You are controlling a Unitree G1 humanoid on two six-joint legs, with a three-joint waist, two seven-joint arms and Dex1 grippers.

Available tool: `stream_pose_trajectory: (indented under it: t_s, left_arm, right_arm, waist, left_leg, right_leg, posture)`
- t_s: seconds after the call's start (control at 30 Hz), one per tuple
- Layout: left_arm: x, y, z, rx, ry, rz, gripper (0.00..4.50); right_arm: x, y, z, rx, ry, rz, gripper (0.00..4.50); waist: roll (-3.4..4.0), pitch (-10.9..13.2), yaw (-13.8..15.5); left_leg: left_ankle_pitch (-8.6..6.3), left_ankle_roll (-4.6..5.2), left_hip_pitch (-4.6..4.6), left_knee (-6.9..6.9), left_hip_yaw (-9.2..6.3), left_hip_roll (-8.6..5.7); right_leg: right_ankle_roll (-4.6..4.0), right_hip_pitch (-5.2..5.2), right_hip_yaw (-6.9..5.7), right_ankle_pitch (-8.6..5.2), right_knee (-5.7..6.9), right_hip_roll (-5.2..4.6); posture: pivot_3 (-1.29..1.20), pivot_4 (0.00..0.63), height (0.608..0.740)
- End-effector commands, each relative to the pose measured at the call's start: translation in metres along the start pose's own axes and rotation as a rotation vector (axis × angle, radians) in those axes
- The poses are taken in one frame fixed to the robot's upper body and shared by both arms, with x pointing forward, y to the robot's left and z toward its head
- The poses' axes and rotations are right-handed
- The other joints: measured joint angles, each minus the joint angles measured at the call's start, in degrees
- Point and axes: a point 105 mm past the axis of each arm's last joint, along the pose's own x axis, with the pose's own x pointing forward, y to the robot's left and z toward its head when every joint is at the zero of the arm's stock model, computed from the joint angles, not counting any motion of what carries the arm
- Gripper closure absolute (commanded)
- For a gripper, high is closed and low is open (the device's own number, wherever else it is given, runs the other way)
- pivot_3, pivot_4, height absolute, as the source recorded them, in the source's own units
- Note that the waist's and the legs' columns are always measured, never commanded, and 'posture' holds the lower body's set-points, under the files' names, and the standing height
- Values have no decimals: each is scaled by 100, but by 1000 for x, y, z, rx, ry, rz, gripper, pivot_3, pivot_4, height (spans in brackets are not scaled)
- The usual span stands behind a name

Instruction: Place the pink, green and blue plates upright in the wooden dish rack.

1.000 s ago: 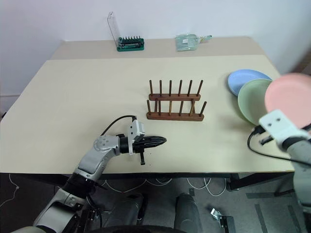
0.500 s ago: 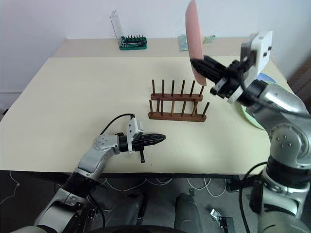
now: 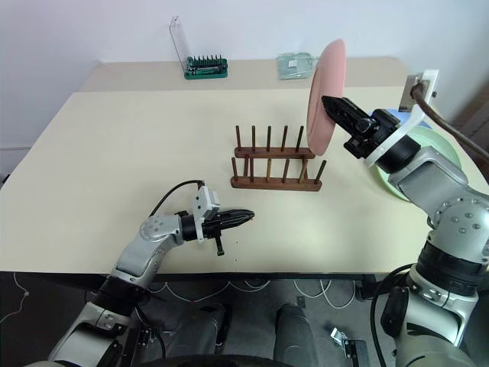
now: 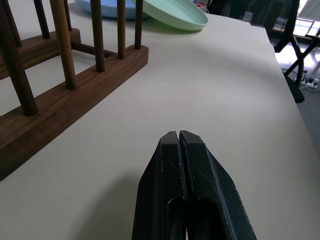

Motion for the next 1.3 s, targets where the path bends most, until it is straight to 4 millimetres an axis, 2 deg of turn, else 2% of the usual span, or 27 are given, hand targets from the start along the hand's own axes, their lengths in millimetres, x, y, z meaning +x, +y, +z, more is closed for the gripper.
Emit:
stream_pose_trajectory:
  t_s: [0.03,0.3,0.4,0.53,0.63,0.7,0.77,0.83,0.9,0.97,1.07,1.1,1.17,1.3]
  left_arm:
    - [-1,0,11,24,-37,-3,4500]
    - [-3,-1,11,19,-34,1,4500]
    - [-4,-1,10,14,-33,4,4500]
    - [-4,-2,10,11,-31,4,4500]
    - [-4,-3,10,10,-30,4,4500]
    - [-4,-3,10,8,-30,7,4500]
    - [-4,-3,10,3,-30,11,4500]
    - [-3,-3,9,-6,-31,10,4500]
    - [-3,-4,9,-9,-31,6,4500]
    - [-2,-4,9,-7,-30,-1,4500]
    - [1,-4,10,2,-28,-18,4500]
    - [2,-4,10,5,-28,-21,4500]
    - [3,-4,10,7,-29,-24,4500]
    - [3,-4,11,6,-31,-23,4500]
  right_arm:
    - [-3,-3,-5,42,7,-9,4448]
    - [-3,-18,-21,108,52,-52,4448]
    - [-2,-23,-17,87,39,-76,3446]
    - [-5,-30,2,-44,-22,-136,1561]
    - [-17,-26,27,-177,-93,-141,1561]
    - [-37,-35,45,-262,-138,-219,1561]
    - [-55,-50,55,-310,-152,-316,1561]
    - [-77,-71,43,-399,-34,-437,1561]
    - [-89,-83,27,-483,101,-489,1561]
    - [-96,-91,9,-583,240,-509,1561]
    - [-109,-120,-28,-838,555,-562,1561]
    - [-112,-127,-34,-886,610,-562,1561]
    - [-112,-137,-44,-937,673,-559,1561]
    - [-107,-149,-62,-927,711,-546,1561]
  waist:
    - [0,0,1]
    - [1,0,-12]
    - [1,0,-10]
    - [1,0,-6]
    - [3,1,-1]
    - [3,1,13]
    - [2,1,30]
    - [2,1,21]
    - [1,1,13]
    - [16,-4,-31]
    - [23,-5,-116]
    - [23,-4,-136]
    - [21,-3,-135]
    - [20,-1,-128]
  left_leg:
    - [0,0,0,0,0,0]
    - [0,0,0,1,3,0]
    - [0,0,1,1,3,0]
    - [0,0,1,1,3,0]
    - [0,0,0,1,4,-1]
    - [0,0,-1,1,5,-1]
    - [-1,2,-2,1,3,-2]
    - [-3,6,-1,4,5,-3]
    - [-4,7,0,5,5,-3]
    - [-4,7,3,6,15,-2]
    - [-4,7,10,7,25,2]
    - [-4,7,11,8,24,3]
    - [-4,7,10,10,25,4]
    - [-4,7,8,9,24,4]
  right_leg:
    - [0,1,0,0,0,0]
    - [0,0,2,0,0,1]
    - [0,0,2,0,0,1]
    - [1,0,1,0,0,1]
    - [1,0,2,0,-1,1]
    - [2,0,1,-1,-2,0]
    - [3,4,1,-1,-4,-1]
    - [3,8,1,-1,-9,-1]
    - [4,10,1,-2,-9,-1]
    - [4,8,4,-2,-8,-1]
    - [7,8,7,-4,-2,0]
    - [9,9,7,-5,-2,2]
    - [9,9,7,-6,-2,2]
    - [3,8,8,-2,-3,0]
  posture:
    - [0,150,740]
    - [0,150,740]
    - [0,150,740]
    - [0,150,740]
    - [0,150,740]
    - [0,150,740]
    - [0,150,740]
    - [0,150,740]
    - [0,150,740]
    - [0,150,740]
    - [0,150,740]
    - [0,150,740]
    - [0,150,740]
    - [0,150,740]
